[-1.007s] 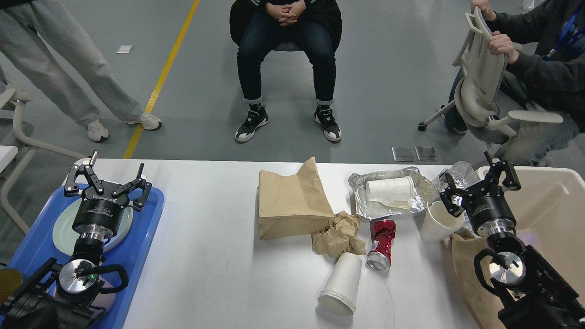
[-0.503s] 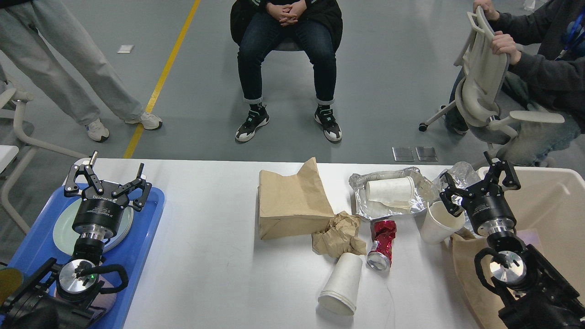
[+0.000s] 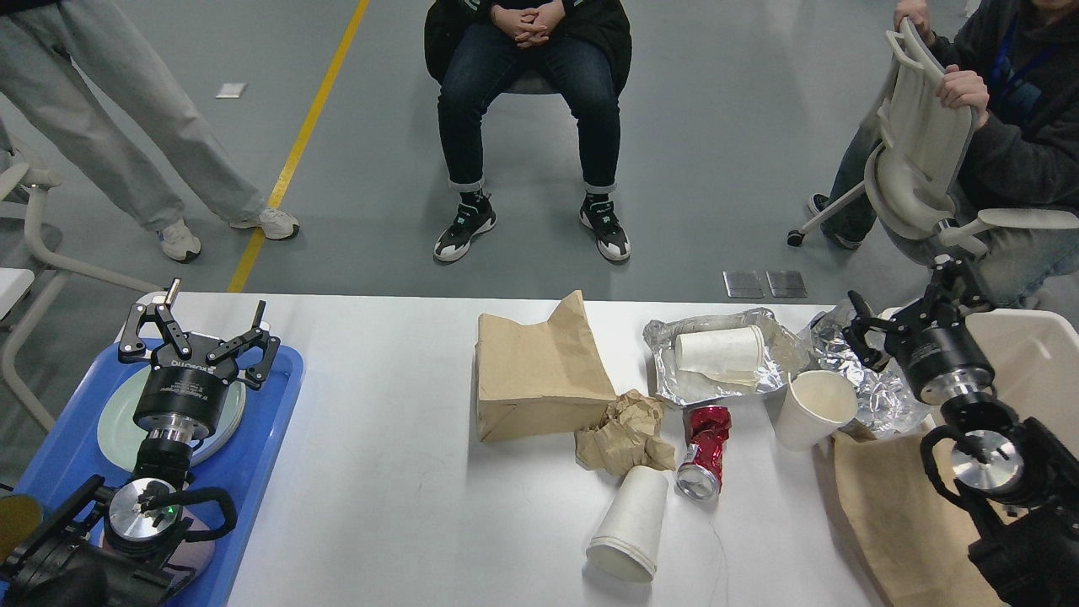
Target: Tidy desktop
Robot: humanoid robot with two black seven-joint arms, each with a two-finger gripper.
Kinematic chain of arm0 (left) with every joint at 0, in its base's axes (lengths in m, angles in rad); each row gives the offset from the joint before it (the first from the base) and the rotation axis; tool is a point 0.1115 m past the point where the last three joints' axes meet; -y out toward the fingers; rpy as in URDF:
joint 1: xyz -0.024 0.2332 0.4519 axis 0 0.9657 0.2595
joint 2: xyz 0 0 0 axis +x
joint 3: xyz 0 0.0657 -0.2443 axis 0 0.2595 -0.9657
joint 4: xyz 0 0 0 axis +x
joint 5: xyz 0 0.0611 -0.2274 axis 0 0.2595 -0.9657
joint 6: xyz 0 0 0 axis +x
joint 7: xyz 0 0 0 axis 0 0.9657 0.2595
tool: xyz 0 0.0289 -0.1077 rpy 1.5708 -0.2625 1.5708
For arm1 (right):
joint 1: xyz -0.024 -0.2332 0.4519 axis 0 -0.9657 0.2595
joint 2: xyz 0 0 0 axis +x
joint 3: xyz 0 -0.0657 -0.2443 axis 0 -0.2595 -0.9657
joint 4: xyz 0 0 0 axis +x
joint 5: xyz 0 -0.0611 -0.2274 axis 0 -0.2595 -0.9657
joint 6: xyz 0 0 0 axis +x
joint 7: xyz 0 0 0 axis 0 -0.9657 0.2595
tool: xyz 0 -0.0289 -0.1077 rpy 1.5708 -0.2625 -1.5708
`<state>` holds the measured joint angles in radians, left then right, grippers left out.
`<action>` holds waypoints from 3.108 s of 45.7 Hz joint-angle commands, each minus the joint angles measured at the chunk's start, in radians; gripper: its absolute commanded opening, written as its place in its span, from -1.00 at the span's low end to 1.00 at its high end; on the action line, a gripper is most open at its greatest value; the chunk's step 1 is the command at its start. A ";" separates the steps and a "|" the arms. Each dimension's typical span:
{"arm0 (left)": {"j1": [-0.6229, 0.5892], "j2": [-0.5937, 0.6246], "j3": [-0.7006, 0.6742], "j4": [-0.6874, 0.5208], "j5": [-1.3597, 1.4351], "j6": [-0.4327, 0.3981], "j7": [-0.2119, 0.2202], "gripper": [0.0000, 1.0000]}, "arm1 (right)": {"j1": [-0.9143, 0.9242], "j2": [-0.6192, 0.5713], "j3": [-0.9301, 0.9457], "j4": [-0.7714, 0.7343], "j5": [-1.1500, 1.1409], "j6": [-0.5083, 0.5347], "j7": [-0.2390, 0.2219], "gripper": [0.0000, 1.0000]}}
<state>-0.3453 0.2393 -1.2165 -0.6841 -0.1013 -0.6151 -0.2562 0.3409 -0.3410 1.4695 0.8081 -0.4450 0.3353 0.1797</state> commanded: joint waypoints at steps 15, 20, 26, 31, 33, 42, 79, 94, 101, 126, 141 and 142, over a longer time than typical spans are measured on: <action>0.000 0.000 0.000 0.000 0.000 0.000 0.000 0.93 | 0.062 -0.194 -0.317 0.075 0.000 0.004 0.003 1.00; 0.000 0.000 0.000 0.000 0.000 0.000 0.000 0.93 | 0.090 -0.260 -0.382 0.094 0.005 0.037 0.012 1.00; 0.000 0.000 0.000 0.000 0.000 0.000 0.000 0.93 | 0.173 -0.412 -0.596 0.091 0.009 0.186 0.011 1.00; 0.000 0.000 0.000 0.000 0.000 0.000 0.000 0.93 | 0.320 -0.495 -0.897 0.085 0.011 0.242 0.012 1.00; 0.000 0.000 0.000 0.000 0.000 0.000 0.000 0.93 | 0.393 -0.510 -1.029 0.082 0.011 0.234 0.012 1.00; 0.000 0.000 0.000 0.000 0.000 0.000 0.002 0.93 | 0.857 -0.543 -1.690 0.080 0.012 0.248 0.006 1.00; 0.002 0.000 0.000 0.000 0.000 0.000 0.000 0.93 | 2.116 -0.176 -2.876 0.730 0.051 0.613 -0.192 1.00; 0.000 0.000 0.000 0.000 0.000 0.000 0.000 0.93 | 2.250 -0.217 -2.956 0.869 0.051 0.502 -0.247 0.96; 0.000 0.000 -0.002 0.000 0.000 0.000 0.000 0.93 | 2.230 -0.266 -3.009 0.849 0.029 0.469 -0.233 0.96; 0.000 0.000 0.000 0.000 0.000 0.000 0.002 0.93 | 1.611 -0.382 -3.048 0.620 -0.308 -0.097 0.195 0.96; 0.000 0.000 -0.002 0.000 0.000 0.000 0.002 0.93 | 1.150 -0.372 -2.890 0.327 -0.221 -0.298 0.215 1.00; 0.000 0.000 0.000 0.000 0.000 0.000 0.002 0.93 | 1.130 -0.371 -2.876 0.304 -0.221 -0.298 0.215 1.00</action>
<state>-0.3449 0.2393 -1.2167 -0.6841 -0.1012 -0.6151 -0.2550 1.5967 -0.7155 -1.4794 1.2215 -0.6750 0.0485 0.3956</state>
